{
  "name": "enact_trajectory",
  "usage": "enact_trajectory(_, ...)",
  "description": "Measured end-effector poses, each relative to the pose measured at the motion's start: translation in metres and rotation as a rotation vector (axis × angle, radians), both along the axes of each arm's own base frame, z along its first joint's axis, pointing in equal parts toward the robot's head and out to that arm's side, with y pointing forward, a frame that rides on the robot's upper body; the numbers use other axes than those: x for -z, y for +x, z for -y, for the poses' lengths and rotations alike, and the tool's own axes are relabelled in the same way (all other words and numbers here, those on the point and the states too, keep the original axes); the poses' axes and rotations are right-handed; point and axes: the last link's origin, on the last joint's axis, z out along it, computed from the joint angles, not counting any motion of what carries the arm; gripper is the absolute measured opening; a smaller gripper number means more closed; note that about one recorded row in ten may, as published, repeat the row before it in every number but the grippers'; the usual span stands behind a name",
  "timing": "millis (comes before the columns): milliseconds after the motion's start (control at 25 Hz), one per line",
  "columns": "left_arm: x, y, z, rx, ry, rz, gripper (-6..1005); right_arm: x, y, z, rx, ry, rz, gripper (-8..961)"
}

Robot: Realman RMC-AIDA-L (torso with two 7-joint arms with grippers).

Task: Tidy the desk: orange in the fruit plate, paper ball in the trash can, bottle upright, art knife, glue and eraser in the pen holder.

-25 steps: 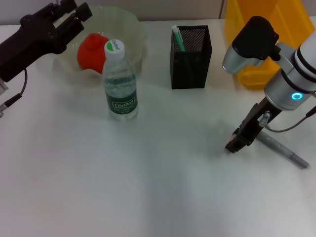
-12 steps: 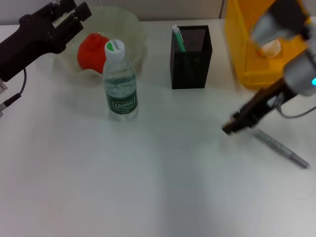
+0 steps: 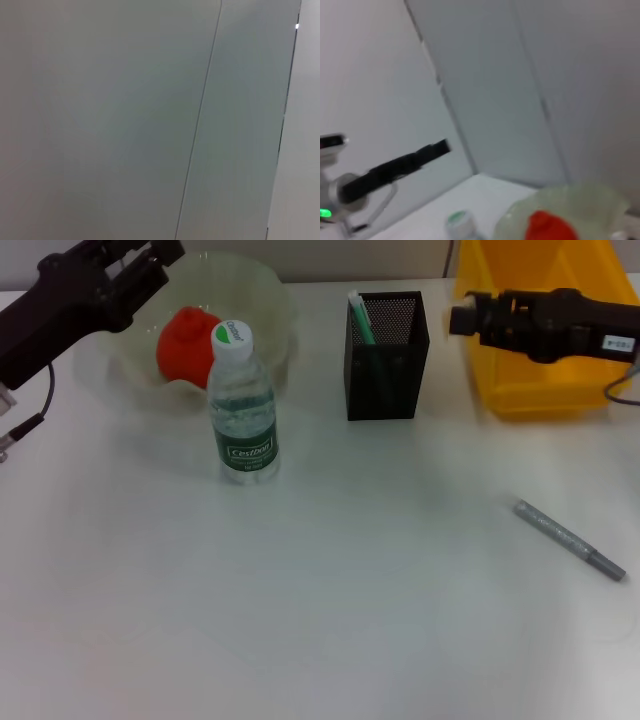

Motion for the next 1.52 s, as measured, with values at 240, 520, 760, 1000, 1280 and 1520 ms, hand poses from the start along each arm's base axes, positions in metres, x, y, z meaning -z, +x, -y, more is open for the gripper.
enact_trajectory(240,0.002,0.000,-0.001,0.002,0.005,-0.009,478,0.026,-0.010,-0.026,0.005,0.127,0.102,430)
enact_trajectory(520,0.002,-0.011,0.004,-0.032,0.011,-0.005,478,0.051,-0.024,-0.050,-0.004,0.169,0.236,436)
enact_trajectory(760,-0.001,-0.016,0.008,-0.046,0.019,0.012,478,0.060,-0.031,-0.059,-0.053,0.209,0.299,442)
enact_trajectory(1000,-0.001,-0.016,0.010,-0.037,0.016,0.016,479,0.064,-0.038,-0.062,-0.085,0.215,0.312,447)
enact_trajectory(1280,-0.001,-0.015,0.012,-0.025,0.011,0.023,479,0.064,-0.039,-0.063,-0.083,0.215,0.307,453)
enact_trajectory(1520,0.002,-0.014,0.014,-0.021,-0.003,0.030,479,0.059,-0.040,-0.059,-0.053,0.183,0.272,484)
